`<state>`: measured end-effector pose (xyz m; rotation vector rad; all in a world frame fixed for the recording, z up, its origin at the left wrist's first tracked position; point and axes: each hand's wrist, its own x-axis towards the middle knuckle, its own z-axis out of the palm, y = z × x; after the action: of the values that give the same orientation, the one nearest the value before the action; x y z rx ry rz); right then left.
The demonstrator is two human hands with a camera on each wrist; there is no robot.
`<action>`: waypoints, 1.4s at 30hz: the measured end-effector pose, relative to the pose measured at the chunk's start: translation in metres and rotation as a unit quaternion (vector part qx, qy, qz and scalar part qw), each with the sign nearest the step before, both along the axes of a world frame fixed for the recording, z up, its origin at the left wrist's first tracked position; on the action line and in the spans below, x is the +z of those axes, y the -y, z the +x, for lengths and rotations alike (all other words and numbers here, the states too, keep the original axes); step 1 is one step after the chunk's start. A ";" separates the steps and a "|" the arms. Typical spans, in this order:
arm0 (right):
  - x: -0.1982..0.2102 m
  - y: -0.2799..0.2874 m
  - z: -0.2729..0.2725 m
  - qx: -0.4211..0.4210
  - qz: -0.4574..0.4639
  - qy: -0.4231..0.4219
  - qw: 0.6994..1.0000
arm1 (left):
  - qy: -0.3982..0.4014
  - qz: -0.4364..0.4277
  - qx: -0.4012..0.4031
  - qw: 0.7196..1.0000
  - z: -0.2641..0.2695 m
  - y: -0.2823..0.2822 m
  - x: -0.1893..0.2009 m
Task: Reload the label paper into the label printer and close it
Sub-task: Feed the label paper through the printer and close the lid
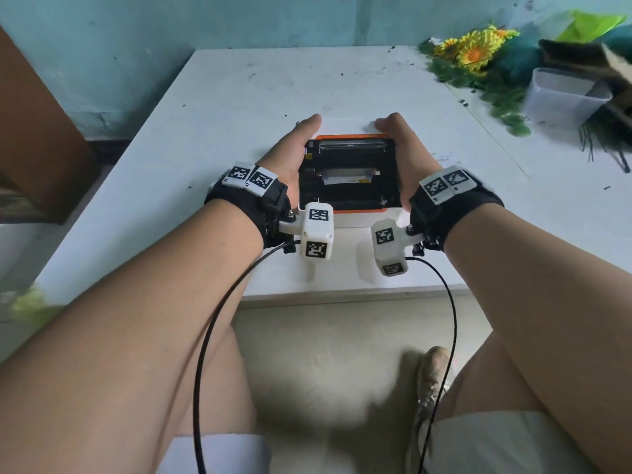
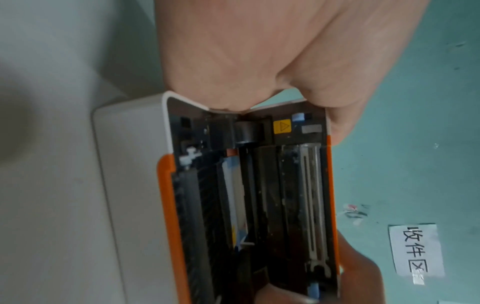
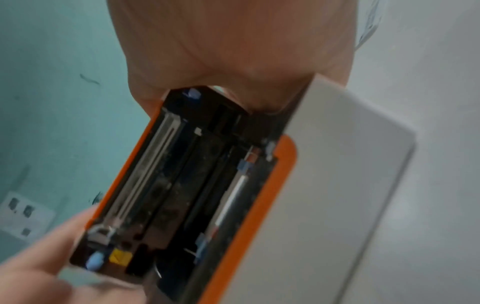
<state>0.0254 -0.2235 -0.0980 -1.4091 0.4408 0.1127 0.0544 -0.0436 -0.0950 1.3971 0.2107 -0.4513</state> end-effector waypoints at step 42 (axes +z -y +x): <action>-0.018 -0.002 0.010 -0.069 -0.067 0.024 0.995 | 0.035 0.053 0.096 0.993 0.018 0.020 -0.021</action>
<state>0.0351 -0.2220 -0.1160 -1.5046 0.5120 -0.0624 0.0721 -0.0632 -0.1155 1.4776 0.3135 -0.2343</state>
